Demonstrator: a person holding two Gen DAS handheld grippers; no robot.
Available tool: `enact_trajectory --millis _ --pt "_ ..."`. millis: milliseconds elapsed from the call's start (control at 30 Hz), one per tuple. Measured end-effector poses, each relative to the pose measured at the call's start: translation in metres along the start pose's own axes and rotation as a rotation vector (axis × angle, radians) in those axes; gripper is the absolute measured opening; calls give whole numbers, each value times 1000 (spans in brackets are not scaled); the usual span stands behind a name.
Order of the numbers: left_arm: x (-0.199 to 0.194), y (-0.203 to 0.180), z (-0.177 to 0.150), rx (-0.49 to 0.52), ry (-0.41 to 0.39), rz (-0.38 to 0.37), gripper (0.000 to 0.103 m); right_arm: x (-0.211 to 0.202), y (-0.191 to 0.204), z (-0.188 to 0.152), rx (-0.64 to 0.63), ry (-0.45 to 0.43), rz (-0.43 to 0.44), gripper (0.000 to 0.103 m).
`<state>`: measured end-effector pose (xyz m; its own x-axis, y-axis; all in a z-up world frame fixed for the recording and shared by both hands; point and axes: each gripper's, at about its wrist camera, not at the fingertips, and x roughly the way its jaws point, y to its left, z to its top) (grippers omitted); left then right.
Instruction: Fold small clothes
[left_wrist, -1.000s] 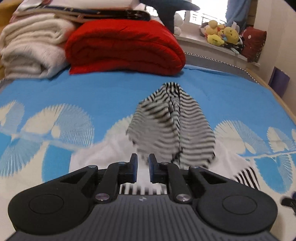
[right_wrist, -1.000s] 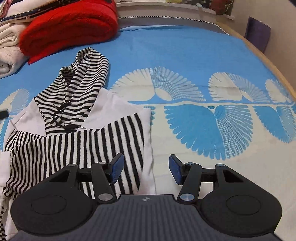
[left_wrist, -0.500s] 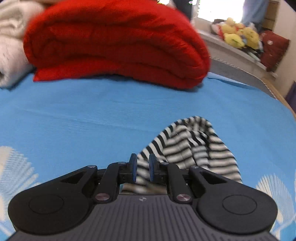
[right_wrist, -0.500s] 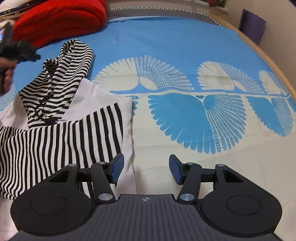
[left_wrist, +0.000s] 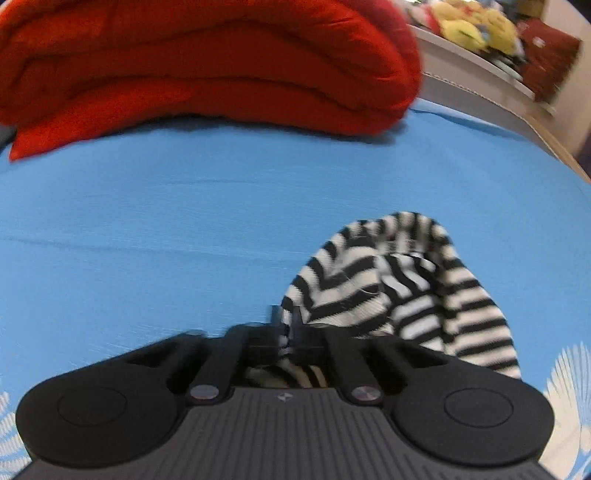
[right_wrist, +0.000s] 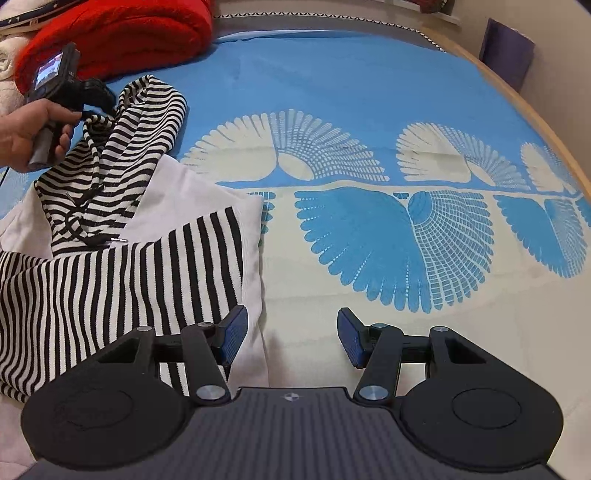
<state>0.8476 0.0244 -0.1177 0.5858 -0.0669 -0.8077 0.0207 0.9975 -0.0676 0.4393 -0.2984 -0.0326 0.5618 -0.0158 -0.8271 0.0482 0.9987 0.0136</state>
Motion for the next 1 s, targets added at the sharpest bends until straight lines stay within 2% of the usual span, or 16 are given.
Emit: enact_trajectory --millis 133,267,367,467,533,567,633,667,700,733,767,833,900,933,1000 --pt "-47 -5 -3 27 -80 -65 1 -10 -1 5 0 -24 8 56" --pt "-126 -15 -29 123 -158 -166 1 -20 -9 11 42 -51 8 56" --pt "-200 -23 -72 192 -215 -262 1 -31 -12 15 65 -76 26 56" --pt "-278 -33 -143 273 -235 -370 1 -42 -15 17 82 -107 36 56" --pt "-320 -38 -200 332 -176 -442 1 -49 -17 18 112 -124 47 55" --pt "-338 -38 -229 390 -136 -452 1 -51 -18 19 129 -129 53 55" --pt "-364 -33 -280 484 -10 -471 2 -57 -21 19 176 -146 70 55" --pt "-371 -26 -296 495 66 -484 4 -60 -22 20 193 -156 78 55" --pt "-376 -16 -306 471 115 -476 6 -64 -21 19 202 -166 84 55" --pt "-380 -5 -308 417 119 -450 6 -66 -20 18 206 -176 90 55" --pt "-382 7 -304 323 100 -428 8 -68 -19 18 207 -182 95 55" --pt "-380 36 -291 65 52 -427 20 -71 -16 15 220 -185 121 55" --pt "-366 55 -285 -158 22 -371 26 -67 -12 12 231 -163 155 55" --pt "-349 58 -280 -249 40 -324 26 -64 -10 11 240 -139 179 55" --pt "-320 57 -290 -342 141 -252 26 -53 -6 8 282 -81 242 55"
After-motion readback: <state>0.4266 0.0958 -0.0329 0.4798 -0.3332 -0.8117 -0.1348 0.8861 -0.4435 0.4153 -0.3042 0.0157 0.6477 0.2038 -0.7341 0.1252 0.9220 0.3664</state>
